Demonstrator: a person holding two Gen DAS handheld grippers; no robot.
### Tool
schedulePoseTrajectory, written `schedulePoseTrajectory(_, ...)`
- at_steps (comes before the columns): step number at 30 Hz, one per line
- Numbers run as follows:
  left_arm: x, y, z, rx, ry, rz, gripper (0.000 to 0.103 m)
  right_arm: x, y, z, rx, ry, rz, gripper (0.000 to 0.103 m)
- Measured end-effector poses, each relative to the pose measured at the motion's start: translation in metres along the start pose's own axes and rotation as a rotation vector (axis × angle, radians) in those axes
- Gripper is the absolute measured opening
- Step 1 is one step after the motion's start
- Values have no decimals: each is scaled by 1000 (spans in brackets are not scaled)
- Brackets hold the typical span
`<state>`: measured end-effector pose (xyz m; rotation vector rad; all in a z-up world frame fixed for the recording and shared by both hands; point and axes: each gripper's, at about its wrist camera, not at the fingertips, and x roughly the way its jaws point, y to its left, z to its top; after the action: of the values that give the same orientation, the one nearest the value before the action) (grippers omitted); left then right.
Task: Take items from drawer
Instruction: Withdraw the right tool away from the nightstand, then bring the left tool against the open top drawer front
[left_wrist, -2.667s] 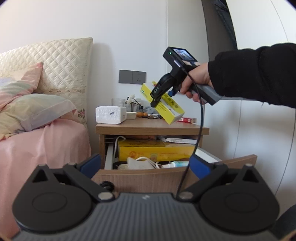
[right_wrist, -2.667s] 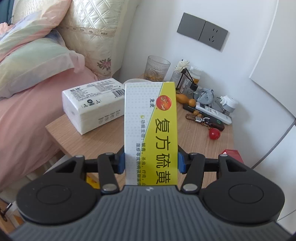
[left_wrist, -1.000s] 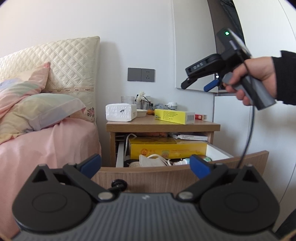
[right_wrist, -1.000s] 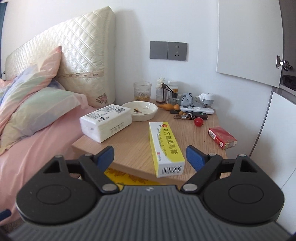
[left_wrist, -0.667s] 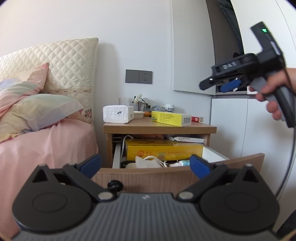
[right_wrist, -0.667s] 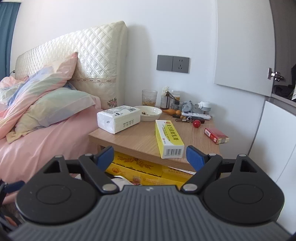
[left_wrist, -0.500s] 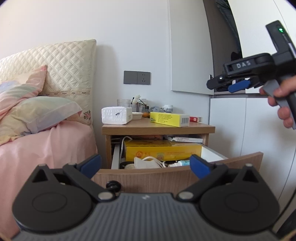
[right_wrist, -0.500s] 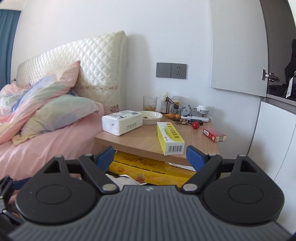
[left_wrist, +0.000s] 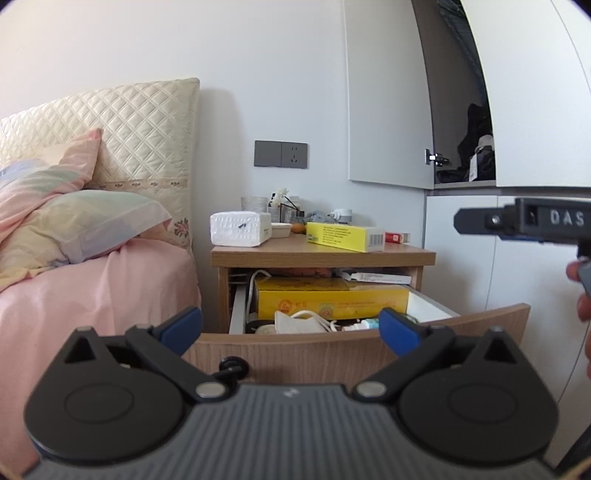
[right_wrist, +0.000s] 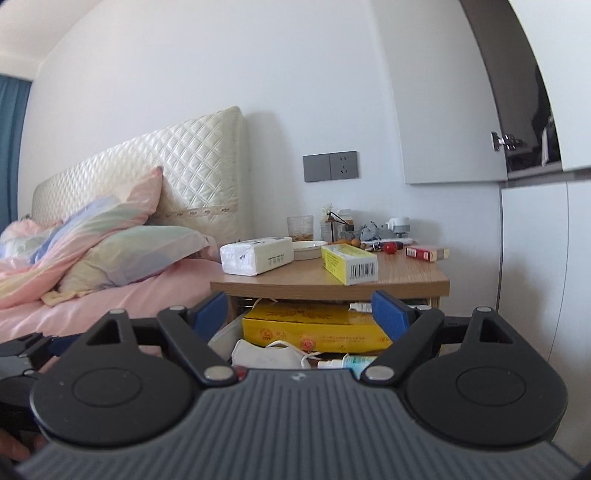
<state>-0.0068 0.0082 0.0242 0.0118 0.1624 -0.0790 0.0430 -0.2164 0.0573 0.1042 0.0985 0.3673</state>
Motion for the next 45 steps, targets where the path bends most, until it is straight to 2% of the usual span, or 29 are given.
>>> schedulePoseTrajectory(7,1,-5,-1,6,13,-20,103,-14,-6,-21,-12,7,-51,87)
schedulePoseTrajectory(11,1,-5,-3,6,21,-11,103,-21,-9,-31,27,19,-48,87)
schedulePoseTrajectory(18,2,-4,-4,-1,46,10,103,-24,-2,-40,3,42,-55,87)
schedulePoseTrajectory(45,5,-2,-6,-3,71,22,103,-37,5,-47,-22,44,-55,87)
